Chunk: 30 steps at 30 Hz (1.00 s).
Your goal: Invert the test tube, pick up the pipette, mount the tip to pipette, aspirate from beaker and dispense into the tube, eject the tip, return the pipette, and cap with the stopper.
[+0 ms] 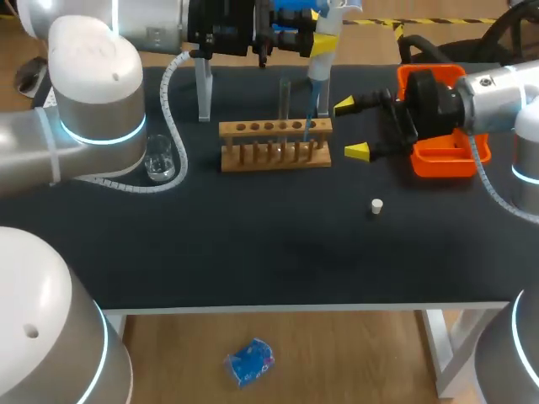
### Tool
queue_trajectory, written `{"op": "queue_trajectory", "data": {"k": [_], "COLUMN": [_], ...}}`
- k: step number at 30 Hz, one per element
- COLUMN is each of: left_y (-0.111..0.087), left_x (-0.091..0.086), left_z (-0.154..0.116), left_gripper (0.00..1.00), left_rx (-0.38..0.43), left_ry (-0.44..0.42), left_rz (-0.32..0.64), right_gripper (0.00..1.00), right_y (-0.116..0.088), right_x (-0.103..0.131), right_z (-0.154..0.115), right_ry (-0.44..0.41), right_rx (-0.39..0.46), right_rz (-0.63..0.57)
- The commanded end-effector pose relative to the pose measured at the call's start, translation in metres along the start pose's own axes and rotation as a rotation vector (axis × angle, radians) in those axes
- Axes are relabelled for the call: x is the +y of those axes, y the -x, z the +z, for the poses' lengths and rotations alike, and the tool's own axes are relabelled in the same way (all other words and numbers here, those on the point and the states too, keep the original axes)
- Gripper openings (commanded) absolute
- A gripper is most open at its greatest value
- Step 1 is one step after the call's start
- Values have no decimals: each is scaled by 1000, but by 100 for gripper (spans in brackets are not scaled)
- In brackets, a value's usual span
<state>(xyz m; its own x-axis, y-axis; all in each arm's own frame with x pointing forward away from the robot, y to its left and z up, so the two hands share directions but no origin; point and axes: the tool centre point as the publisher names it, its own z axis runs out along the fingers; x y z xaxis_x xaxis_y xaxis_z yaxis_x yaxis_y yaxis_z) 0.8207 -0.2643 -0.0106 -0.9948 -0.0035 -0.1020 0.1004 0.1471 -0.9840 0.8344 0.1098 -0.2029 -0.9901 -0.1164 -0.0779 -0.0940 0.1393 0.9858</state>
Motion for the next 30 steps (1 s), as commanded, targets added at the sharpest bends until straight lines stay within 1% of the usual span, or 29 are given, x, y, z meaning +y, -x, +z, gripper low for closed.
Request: {"op": "queue_trajectory", "data": {"k": [1, 10, 13, 15, 20, 22, 25, 30], "left_y": [0, 0, -2, -4, -8, -11, -15, -18], "left_x": [-1, -1, 18, 27, 40, 47, 57, 68], "left_z": [-1, -1, 1, 3, 4, 4, 4, 6], "left_gripper": [0, 0, 0, 0, 0, 0, 0, 0], "left_rx": [-1, -1, -9, -8, -12, -22, -33, -48], "left_ry": [1, 1, -34, -50, -60, -59, -72, -93], "left_rz": [-1, -1, -36, -52, -60, -52, -54, -62], "right_gripper": [100, 100, 100, 100, 100, 100, 100, 100], "right_y": [-2, -2, -1, 0, 0, -1, -4, -8], "right_x": [0, 0, -1, -1, 4, 7, 11, 16], "right_z": [0, 0, -1, -3, -3, -2, 1, 6], "right_ry": [-1, -1, 3, 34, 54, 65, 82, 123], "right_rx": [-5, -5, -6, -10, -13, -30, -34, -52], "right_rz": [0, 0, 8, 20, 34, 48, 59, 85]}}
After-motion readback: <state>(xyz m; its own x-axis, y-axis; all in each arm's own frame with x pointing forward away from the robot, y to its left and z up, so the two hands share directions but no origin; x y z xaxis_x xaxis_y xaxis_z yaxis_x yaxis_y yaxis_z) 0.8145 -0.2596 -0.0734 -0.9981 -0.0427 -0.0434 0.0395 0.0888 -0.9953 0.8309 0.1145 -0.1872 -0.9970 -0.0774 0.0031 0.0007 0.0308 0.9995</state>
